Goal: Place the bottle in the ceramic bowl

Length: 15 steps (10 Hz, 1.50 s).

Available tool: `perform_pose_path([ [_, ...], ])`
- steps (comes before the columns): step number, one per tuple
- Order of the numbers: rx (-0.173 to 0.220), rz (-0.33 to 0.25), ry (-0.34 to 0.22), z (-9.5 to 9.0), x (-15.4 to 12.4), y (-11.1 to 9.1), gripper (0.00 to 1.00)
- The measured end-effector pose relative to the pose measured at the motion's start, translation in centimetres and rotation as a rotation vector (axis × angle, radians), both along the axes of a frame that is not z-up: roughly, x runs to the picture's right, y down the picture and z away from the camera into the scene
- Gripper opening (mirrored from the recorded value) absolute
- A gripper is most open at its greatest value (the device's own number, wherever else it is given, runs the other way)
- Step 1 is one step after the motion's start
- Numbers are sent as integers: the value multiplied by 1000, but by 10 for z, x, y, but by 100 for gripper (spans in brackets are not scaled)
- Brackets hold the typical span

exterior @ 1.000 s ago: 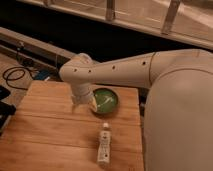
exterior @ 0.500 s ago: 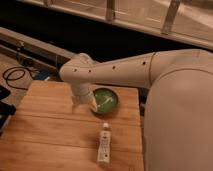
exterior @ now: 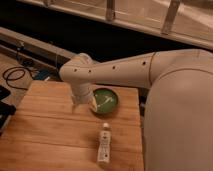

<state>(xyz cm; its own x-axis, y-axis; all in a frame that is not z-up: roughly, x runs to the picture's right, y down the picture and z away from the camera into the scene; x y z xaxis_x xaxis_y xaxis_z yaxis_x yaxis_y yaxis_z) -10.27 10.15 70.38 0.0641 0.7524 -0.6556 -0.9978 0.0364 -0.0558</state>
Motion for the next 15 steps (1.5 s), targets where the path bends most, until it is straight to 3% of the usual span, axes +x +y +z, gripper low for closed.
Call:
perform_pose_path([
  [2, 7, -5, 5, 1, 3, 3, 65],
  [4, -7, 0, 31, 8, 17, 21, 65],
  [6, -39, 20, 58, 14, 39, 60, 65],
  [9, -65, 72, 106, 11, 73, 95, 65],
  [15, -70, 91, 131, 10, 81, 101, 65],
])
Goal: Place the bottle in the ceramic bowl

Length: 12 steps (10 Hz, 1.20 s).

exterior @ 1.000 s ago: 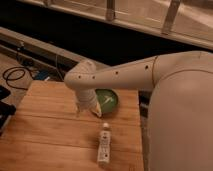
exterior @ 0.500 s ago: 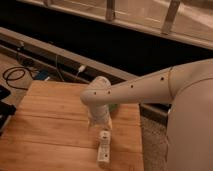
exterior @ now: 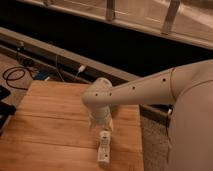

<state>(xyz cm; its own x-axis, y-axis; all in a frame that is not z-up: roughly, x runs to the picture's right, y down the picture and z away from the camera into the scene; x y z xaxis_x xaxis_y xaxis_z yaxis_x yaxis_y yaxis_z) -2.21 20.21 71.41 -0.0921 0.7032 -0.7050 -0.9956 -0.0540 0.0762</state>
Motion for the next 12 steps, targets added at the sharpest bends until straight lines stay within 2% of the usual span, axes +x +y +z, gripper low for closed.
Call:
perform_pose_path([
  [5, -83, 2, 61, 34, 9, 30, 65],
  [8, -134, 16, 57, 50, 8, 43, 65],
  [10, -183, 30, 53, 62, 7, 58, 65],
  [11, -202, 41, 57, 66, 12, 63, 63],
  [12, -205, 47, 64, 69, 17, 65, 56],
])
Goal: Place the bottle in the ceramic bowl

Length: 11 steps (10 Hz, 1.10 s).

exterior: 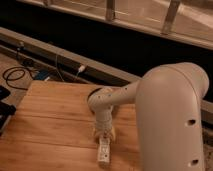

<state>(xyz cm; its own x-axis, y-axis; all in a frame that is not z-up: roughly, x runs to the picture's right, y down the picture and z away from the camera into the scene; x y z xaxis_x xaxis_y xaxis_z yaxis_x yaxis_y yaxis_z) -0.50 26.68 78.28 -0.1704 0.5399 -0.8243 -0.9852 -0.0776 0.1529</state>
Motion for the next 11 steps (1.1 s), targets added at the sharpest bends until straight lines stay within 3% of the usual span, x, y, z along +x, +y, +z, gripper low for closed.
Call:
perform_pose_path([
  [5, 31, 9, 0, -12, 3, -3, 5],
  [8, 83, 48, -26, -23, 6, -18, 0],
  [10, 142, 52, -53, -40, 4, -43, 0],
  [11, 195, 29, -69, -57, -3, -71, 0],
])
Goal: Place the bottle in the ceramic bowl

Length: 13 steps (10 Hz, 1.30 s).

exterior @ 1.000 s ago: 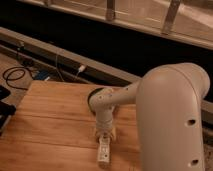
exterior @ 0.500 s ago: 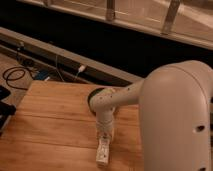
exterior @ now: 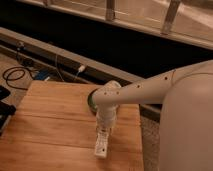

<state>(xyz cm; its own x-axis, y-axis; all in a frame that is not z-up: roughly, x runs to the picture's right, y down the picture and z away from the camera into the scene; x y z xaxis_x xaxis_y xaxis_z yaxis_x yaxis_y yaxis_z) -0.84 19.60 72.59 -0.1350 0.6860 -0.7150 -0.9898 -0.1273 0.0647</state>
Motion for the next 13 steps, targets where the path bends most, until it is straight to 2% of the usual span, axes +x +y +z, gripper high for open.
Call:
perform_pose_path([
  [2, 95, -27, -17, -18, -5, -54, 0],
  [3, 151, -30, -37, -20, -9, -81, 0],
  [4, 188, -32, -52, -22, -13, -100, 0],
  [10, 190, -31, -49, -22, -12, -100, 0],
  [12, 204, -32, -24, -18, -5, -106, 0],
  [13, 217, -43, -12, -10, -2, -118, 0],
])
